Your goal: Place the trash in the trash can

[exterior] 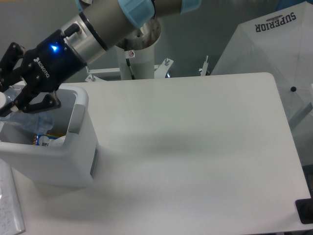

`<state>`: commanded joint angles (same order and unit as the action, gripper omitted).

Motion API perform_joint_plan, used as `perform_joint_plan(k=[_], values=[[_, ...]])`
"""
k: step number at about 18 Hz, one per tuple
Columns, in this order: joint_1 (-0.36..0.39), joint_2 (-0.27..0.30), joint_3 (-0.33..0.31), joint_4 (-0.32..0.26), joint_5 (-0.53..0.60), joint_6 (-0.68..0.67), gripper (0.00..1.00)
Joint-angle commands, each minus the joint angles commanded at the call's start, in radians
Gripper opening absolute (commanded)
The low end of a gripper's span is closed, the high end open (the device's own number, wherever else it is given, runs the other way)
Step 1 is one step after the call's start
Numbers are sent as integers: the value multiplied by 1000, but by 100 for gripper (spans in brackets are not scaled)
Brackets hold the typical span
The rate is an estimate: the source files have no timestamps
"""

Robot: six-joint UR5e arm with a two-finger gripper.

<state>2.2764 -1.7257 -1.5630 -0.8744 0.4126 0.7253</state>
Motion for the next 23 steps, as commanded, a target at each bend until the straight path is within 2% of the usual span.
perform_joint_plan(k=[2, 3, 9, 11, 18, 23], values=[[0, 11, -26, 0, 2, 46, 89], [0, 14, -32, 0, 2, 49, 99], [9, 37, -52, 0, 5, 57, 100], [28, 38, -25, -3, 11, 43, 100], [161, 29, 83, -6, 31, -18, 100], [244, 23, 132, -15, 223, -17, 100]])
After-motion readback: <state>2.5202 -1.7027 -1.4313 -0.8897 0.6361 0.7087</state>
